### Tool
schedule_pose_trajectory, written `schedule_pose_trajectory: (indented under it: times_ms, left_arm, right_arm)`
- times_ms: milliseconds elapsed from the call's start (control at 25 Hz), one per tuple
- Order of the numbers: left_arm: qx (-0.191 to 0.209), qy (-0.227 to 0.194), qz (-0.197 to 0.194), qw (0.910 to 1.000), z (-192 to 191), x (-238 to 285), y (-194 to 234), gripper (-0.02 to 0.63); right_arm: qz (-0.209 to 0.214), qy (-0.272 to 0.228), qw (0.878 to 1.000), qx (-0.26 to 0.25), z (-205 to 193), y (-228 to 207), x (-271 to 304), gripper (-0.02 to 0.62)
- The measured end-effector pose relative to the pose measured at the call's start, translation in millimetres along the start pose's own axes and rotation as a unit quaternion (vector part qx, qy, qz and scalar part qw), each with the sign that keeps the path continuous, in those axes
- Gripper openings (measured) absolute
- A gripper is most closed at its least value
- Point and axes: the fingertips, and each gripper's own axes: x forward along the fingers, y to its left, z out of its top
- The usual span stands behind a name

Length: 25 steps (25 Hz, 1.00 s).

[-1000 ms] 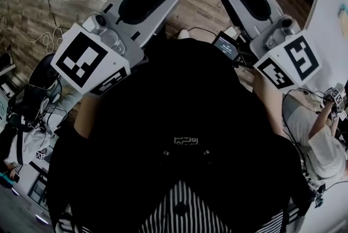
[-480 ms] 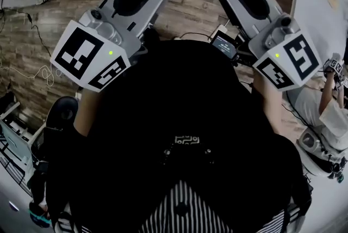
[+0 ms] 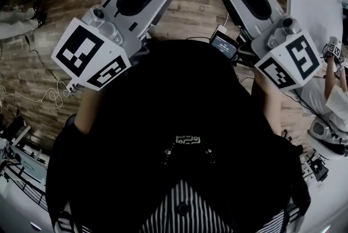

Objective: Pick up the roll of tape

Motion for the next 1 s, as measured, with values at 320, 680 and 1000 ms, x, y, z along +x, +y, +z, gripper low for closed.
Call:
schedule_pose_trajectory:
  times_ms: [320,680,1000]
  left_arm:
    - [0.000,-0.006,-0.016,0.9998,18,-29,50,0.006]
    - [-0.017,-0.023,-0.013,0.9995,20,-79,111,0.006]
    - [-0.026,-0.052,0.004,0.9983,16,-120,146,0.006]
  right_arm:
    - [-0.014,0.009,1.000,-0.002,18,10,60,0.005]
    - [-0.014,0.034,0.999,-0.010,18,31,135,0.005]
    - [0.005,0.069,0.997,-0.019,3,53,189,0.005]
